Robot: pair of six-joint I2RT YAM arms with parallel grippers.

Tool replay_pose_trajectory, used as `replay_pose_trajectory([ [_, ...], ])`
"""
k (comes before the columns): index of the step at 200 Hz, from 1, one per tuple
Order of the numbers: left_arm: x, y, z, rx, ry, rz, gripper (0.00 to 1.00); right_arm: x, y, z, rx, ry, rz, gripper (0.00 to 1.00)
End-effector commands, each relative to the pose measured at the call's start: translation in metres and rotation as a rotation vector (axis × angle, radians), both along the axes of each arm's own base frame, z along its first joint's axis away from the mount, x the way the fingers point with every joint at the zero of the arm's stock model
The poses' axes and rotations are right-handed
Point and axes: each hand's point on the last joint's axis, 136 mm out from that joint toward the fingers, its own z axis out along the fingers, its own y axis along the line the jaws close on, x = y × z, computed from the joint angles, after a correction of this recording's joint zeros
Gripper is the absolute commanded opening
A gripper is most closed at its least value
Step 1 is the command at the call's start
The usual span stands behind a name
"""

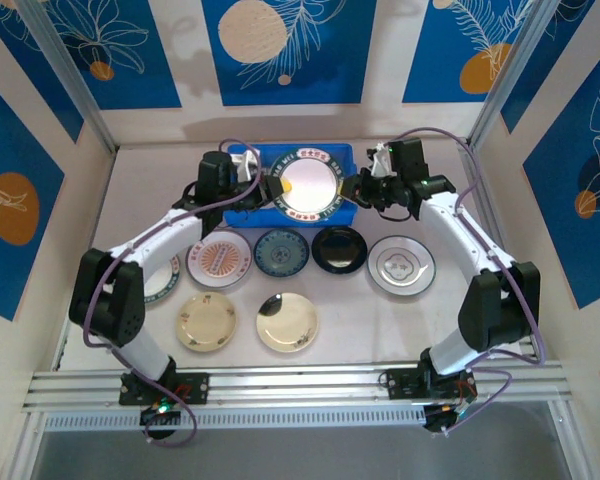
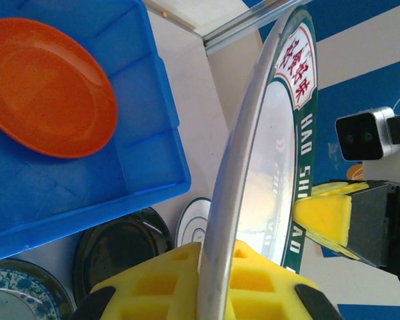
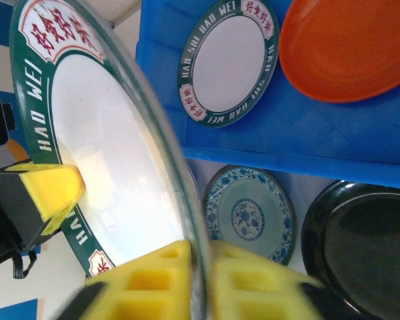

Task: Place the plates into the plastic bin on the countertop

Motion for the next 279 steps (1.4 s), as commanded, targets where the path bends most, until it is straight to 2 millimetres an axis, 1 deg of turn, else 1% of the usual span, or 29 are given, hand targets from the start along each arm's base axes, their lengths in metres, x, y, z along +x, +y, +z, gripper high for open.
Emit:
replay_pose_trajectory([
  [1, -0.008, 0.000, 0.005, -0.063, -0.005, -0.024, 0.00, 0.010, 0.030, 0.044, 0.116, -0.134, 0.110, 0.29],
  [15, -0.010, 0.003, 0.009, -0.100, 0.000, -0.029, 0.00, 0.019, 0.035, 0.044, 0.124, -0.135, 0.111, 0.29],
  [19, -0.010, 0.004, 0.010, -0.108, 0.001, -0.029, 0.00, 0.020, 0.037, 0.043, 0.129, -0.134, 0.118, 0.27],
  [22, -0.011, 0.005, 0.010, -0.112, 0.004, -0.030, 0.00, 0.022, 0.038, 0.043, 0.131, -0.135, 0.119, 0.24],
  [28, -0.011, 0.006, 0.010, -0.116, 0.010, -0.028, 0.00, 0.025, 0.040, 0.044, 0.134, -0.133, 0.119, 0.07],
  [32, -0.011, 0.008, 0.009, -0.115, 0.012, -0.024, 0.00, 0.027, 0.041, 0.043, 0.131, -0.133, 0.115, 0.00],
  [42, -0.011, 0.013, 0.007, -0.106, 0.015, -0.013, 0.00, 0.033, 0.043, 0.044, 0.128, -0.137, 0.108, 0.00],
  [58, -0.012, 0.027, 0.004, -0.077, 0.015, 0.019, 0.00, 0.044, 0.047, 0.042, 0.128, -0.127, 0.095, 0.00],
  [60, -0.012, 0.029, 0.002, -0.071, 0.017, 0.024, 0.04, 0.046, 0.047, 0.042, 0.129, -0.127, 0.092, 0.00],
  [62, -0.012, 0.032, 0.002, -0.068, 0.017, 0.031, 0.11, 0.048, 0.048, 0.042, 0.130, -0.125, 0.093, 0.00],
  [67, -0.012, 0.037, 0.000, -0.056, 0.020, 0.047, 0.36, 0.051, 0.050, 0.041, 0.132, -0.120, 0.095, 0.00],
  [69, -0.012, 0.040, 0.000, -0.051, 0.020, 0.052, 0.43, 0.052, 0.051, 0.040, 0.132, -0.118, 0.094, 0.00],
  [73, -0.012, 0.045, -0.003, -0.040, 0.024, 0.069, 0.53, 0.056, 0.052, 0.039, 0.130, -0.112, 0.092, 0.00],
  [77, -0.013, 0.050, -0.001, -0.031, 0.013, 0.079, 0.61, 0.059, 0.054, 0.036, 0.129, -0.103, 0.090, 0.00],
  [85, -0.014, 0.062, -0.006, 0.003, 0.025, 0.113, 0.91, 0.065, 0.057, 0.034, 0.131, -0.094, 0.086, 0.00],
  [88, -0.014, 0.066, -0.007, 0.016, 0.027, 0.127, 0.98, 0.067, 0.059, 0.034, 0.134, -0.093, 0.088, 0.00],
  [90, -0.015, 0.070, -0.008, 0.026, 0.029, 0.135, 1.00, 0.069, 0.060, 0.033, 0.134, -0.090, 0.090, 0.00],
  [121, -0.023, 0.115, -0.014, 0.139, 0.029, 0.252, 1.00, 0.094, 0.075, 0.012, 0.104, -0.029, 0.063, 0.00],
  [131, -0.026, 0.129, -0.011, 0.157, 0.013, 0.288, 1.00, 0.102, 0.080, 0.005, 0.094, -0.011, 0.057, 0.00],
  [153, -0.033, 0.152, -0.005, 0.189, -0.009, 0.345, 1.00, 0.117, 0.089, -0.016, 0.047, 0.030, 0.041, 0.00],
  [174, -0.039, 0.168, 0.002, 0.219, -0.034, 0.378, 1.00, 0.128, 0.098, -0.037, 0.020, 0.067, 0.038, 0.00],
  [189, -0.042, 0.174, 0.005, 0.225, -0.044, 0.389, 1.00, 0.134, 0.105, -0.050, 0.015, 0.089, 0.040, 0.00],
  [203, -0.043, 0.178, 0.004, 0.228, -0.037, 0.395, 1.00, 0.138, 0.108, -0.063, -0.007, 0.109, 0.033, 0.00],
  [230, -0.043, 0.179, 0.001, 0.223, -0.027, 0.394, 1.00, 0.143, 0.109, -0.087, -0.032, 0.151, 0.014, 0.00],
  [251, -0.042, 0.178, -0.004, 0.214, -0.016, 0.391, 1.00, 0.146, 0.110, -0.102, -0.046, 0.175, 0.013, 0.00],
  [279, -0.041, 0.176, -0.008, 0.208, -0.008, 0.388, 1.00, 0.148, 0.115, -0.112, -0.041, 0.187, 0.021, 0.00],
])
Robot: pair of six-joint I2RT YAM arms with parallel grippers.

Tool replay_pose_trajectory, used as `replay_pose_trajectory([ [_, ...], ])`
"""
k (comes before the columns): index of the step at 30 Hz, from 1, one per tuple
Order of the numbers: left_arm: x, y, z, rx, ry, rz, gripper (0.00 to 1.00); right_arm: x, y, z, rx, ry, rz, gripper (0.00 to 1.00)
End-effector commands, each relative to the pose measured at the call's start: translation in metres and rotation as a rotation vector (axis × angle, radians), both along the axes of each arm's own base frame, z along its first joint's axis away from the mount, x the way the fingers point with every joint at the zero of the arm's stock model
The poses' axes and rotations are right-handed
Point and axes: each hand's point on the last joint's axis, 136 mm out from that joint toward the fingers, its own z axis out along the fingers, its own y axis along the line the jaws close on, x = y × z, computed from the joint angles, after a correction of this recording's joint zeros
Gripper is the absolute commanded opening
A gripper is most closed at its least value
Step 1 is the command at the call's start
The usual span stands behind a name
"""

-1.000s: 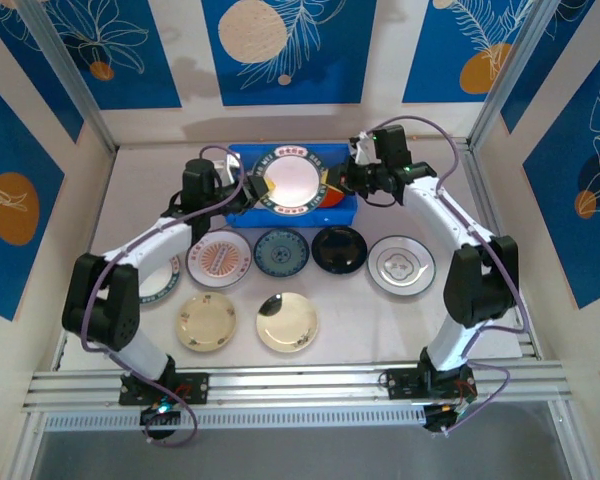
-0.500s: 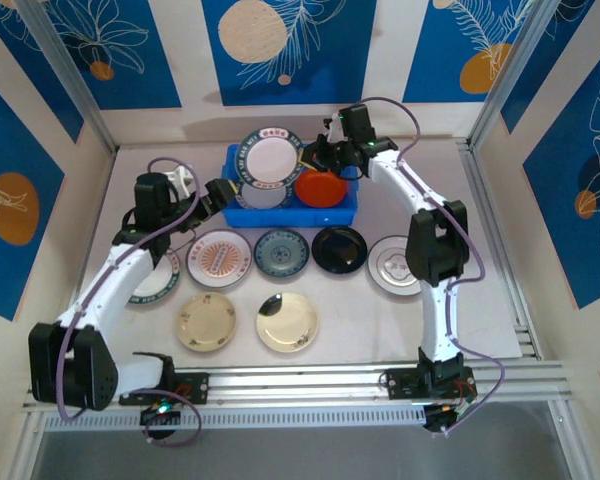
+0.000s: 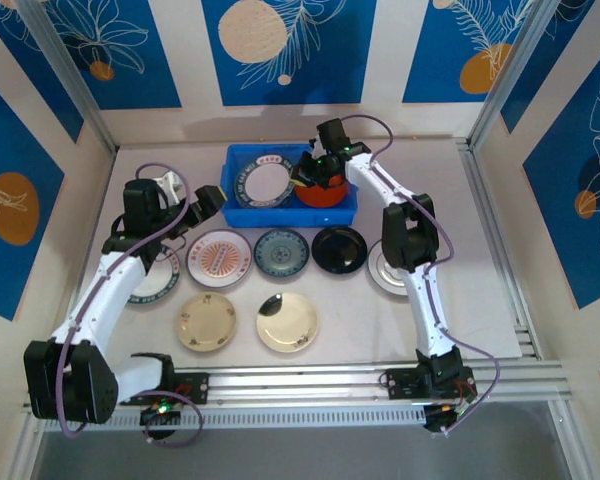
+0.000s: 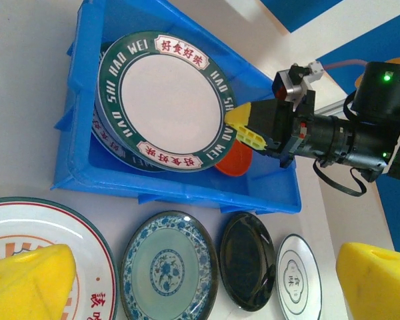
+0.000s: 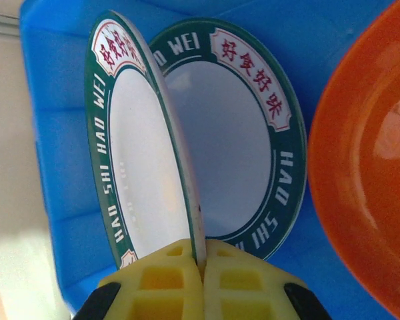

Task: Place the plates into the plastic bin on the countertop

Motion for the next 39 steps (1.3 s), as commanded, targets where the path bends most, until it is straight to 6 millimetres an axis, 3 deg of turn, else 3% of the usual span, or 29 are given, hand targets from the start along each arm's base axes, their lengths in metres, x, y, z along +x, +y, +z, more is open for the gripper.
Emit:
replay_pose_trajectory([
  [1, 0.000, 0.003, -0.005, -0.001, 0.007, 0.000, 1.00, 0.003, 0.010, 0.008, 0.031, -0.009, 0.012, 0.00],
  [16, -0.001, 0.003, -0.016, -0.011, 0.032, 0.008, 1.00, 0.007, 0.021, -0.031, -0.013, 0.051, 0.045, 0.00],
  [20, 0.000, 0.004, -0.017, -0.008, 0.033, 0.011, 1.00, 0.005, 0.019, -0.033, -0.054, 0.044, 0.049, 0.21],
  [23, 0.001, 0.003, -0.018, -0.010, 0.035, 0.012, 1.00, 0.003, 0.017, -0.032, -0.101, 0.026, 0.056, 0.30],
  [39, 0.005, 0.002, -0.023, -0.019, 0.036, 0.012, 1.00, -0.006, 0.007, -0.030, -0.321, -0.032, 0.065, 0.38],
])
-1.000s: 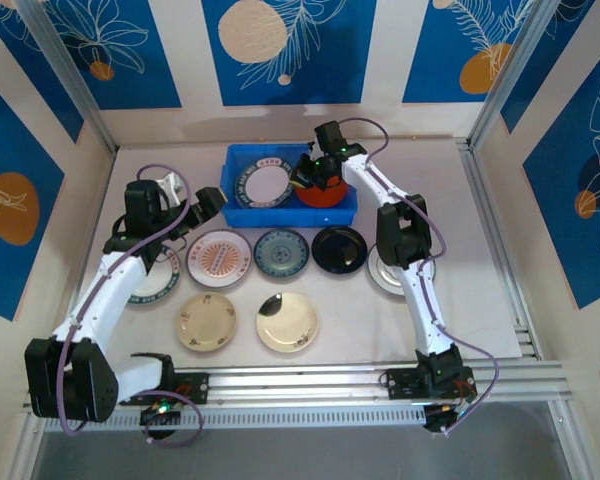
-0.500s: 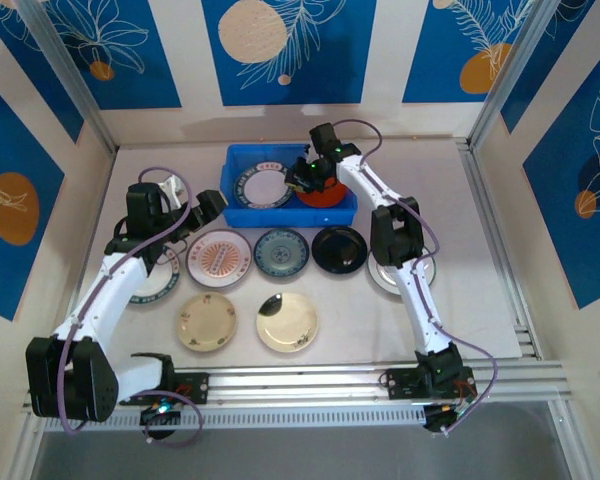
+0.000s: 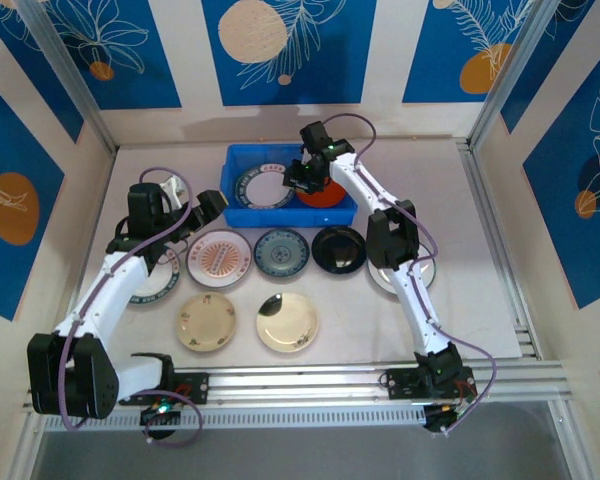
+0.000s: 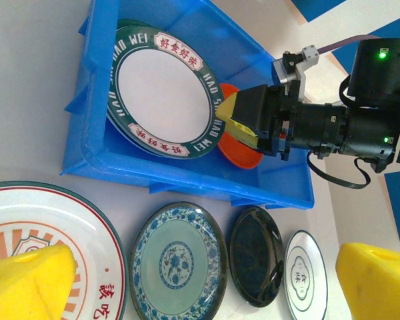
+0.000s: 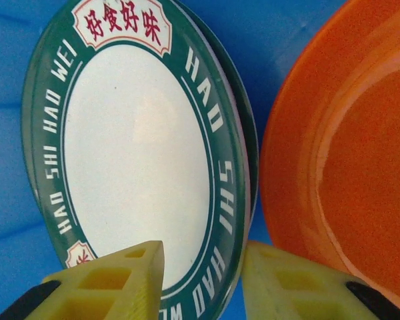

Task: Place the plates into the plastic bin on the countertop

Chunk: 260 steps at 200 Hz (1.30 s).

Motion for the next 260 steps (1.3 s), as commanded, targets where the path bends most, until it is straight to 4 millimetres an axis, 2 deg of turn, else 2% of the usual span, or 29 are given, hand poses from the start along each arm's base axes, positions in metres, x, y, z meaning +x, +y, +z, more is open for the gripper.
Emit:
replay_pose_trajectory([
  [1, 0.005, 0.001, -0.003, -0.015, -0.005, 0.004, 1.00, -0.005, 0.001, 0.004, -0.068, -0.029, 0.033, 0.40],
  [22, 0.006, 0.000, -0.005, -0.020, -0.001, 0.003, 1.00, -0.004, 0.006, 0.005, -0.064, -0.033, 0.044, 0.44],
  [83, 0.001, 0.004, -0.004, 0.009, -0.006, 0.010, 1.00, -0.004, 0.017, 0.015, -0.009, -0.039, 0.062, 0.44],
  [106, 0.000, 0.006, -0.006, 0.030, 0.000, 0.011, 1.00, -0.003, 0.019, 0.035, 0.012, -0.089, 0.083, 0.43],
  [130, -0.001, 0.006, -0.007, 0.047, -0.004, 0.015, 1.00, -0.007, 0.012, 0.072, 0.005, -0.158, 0.094, 0.43],
  [163, 0.001, -0.002, -0.005, 0.044, -0.021, -0.003, 1.00, -0.030, -0.015, 0.113, 0.010, -0.212, 0.093, 0.43],
  [167, 0.001, -0.004, -0.004, 0.044, -0.024, -0.007, 1.00, -0.033, -0.018, 0.123, 0.015, -0.235, 0.089, 0.43],
  [168, 0.001, -0.004, -0.004, 0.044, -0.024, -0.007, 1.00, -0.036, -0.020, 0.119, 0.009, -0.223, 0.089, 0.43],
  [172, 0.001, -0.006, -0.003, 0.045, -0.029, -0.011, 1.00, -0.039, -0.025, 0.129, 0.014, -0.244, 0.084, 0.44],
  [191, 0.002, -0.014, 0.000, 0.049, -0.040, -0.032, 1.00, -0.064, -0.051, 0.140, -0.004, -0.253, 0.060, 0.44],
  [228, 0.002, -0.039, 0.006, 0.055, -0.061, -0.093, 1.00, -0.116, -0.107, 0.139, -0.041, -0.230, -0.025, 0.45],
  [260, -0.002, -0.071, 0.011, 0.062, -0.084, -0.159, 1.00, -0.159, -0.164, 0.112, -0.030, -0.136, -0.154, 0.44],
])
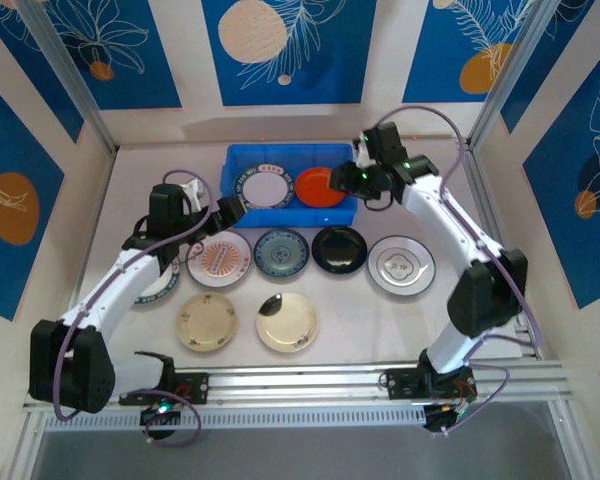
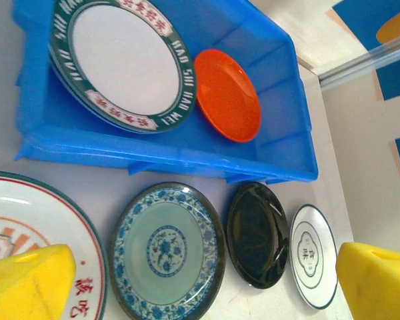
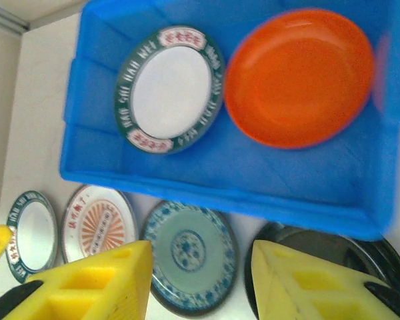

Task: Place the plates into the plastic bin on the countertop

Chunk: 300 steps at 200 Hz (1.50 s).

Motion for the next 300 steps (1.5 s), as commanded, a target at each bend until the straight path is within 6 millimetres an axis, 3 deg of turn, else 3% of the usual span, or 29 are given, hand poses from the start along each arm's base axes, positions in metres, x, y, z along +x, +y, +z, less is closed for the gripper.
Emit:
replay_pose_trajectory([
  [1, 0.005, -0.025, 0.022, 0.007, -0.083, -0.052, 1.00, -0.028, -0.038, -0.033, 0.005, 0.100, -0.100, 0.44],
  [32, -0.003, -0.061, 0.022, 0.000, -0.088, -0.126, 0.99, -0.072, -0.092, -0.063, 0.052, 0.184, -0.273, 0.44],
  [63, -0.007, -0.086, 0.020, -0.013, -0.088, -0.172, 0.99, -0.120, -0.123, -0.094, 0.113, 0.293, -0.436, 0.45],
  [95, -0.007, -0.101, 0.022, -0.014, -0.093, -0.216, 0.99, -0.167, -0.132, -0.123, 0.167, 0.408, -0.572, 0.45],
  [133, -0.001, -0.110, 0.020, -0.021, -0.095, -0.243, 0.99, -0.204, -0.132, -0.150, 0.198, 0.516, -0.669, 0.45],
  [167, 0.003, -0.117, 0.017, -0.039, -0.091, -0.260, 0.99, -0.209, -0.139, -0.168, 0.211, 0.538, -0.753, 0.44],
  [300, 0.012, -0.124, 0.004, -0.020, -0.070, -0.282, 0.99, -0.189, -0.165, -0.203, 0.202, 0.545, -0.882, 0.43],
])
